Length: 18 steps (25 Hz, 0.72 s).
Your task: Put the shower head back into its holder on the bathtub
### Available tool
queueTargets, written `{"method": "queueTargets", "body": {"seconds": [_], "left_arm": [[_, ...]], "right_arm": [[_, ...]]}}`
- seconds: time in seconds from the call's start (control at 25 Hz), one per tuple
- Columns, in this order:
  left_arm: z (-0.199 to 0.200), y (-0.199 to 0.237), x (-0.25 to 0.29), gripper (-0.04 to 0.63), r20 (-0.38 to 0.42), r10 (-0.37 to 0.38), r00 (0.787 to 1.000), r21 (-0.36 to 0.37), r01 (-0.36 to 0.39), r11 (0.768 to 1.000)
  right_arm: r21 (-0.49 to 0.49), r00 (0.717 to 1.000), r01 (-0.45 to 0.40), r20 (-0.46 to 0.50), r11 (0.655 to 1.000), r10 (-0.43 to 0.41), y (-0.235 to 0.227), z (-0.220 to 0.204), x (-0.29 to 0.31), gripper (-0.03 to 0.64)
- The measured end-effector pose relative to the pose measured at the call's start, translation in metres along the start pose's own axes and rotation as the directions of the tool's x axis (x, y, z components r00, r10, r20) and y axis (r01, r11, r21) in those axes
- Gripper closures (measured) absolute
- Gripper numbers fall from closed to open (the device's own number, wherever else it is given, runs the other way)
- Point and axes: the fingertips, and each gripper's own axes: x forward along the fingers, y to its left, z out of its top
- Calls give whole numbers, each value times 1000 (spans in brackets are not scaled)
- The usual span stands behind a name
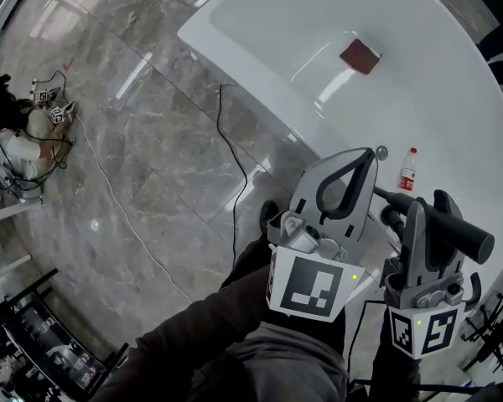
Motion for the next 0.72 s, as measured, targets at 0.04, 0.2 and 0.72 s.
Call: {"method": "queueTargets", "body": {"seconds": [0.04, 0.2, 0.72], "left_arm": [[-3, 0, 1, 592, 0, -1, 1000, -1, 1, 1000], [-17, -2, 5, 592, 4, -10, 1000, 6, 10, 1000], [-68, 7, 24, 592, -19, -5, 1000, -5, 5, 1000]], "right_arm": [[0, 1000, 2, -1, 1000, -2, -1, -4, 0, 488], [6, 1000, 2, -2, 1000, -2, -3, -23, 2, 488], [30, 1000, 9, -21, 1000, -9, -17, -84, 13, 488]]}}
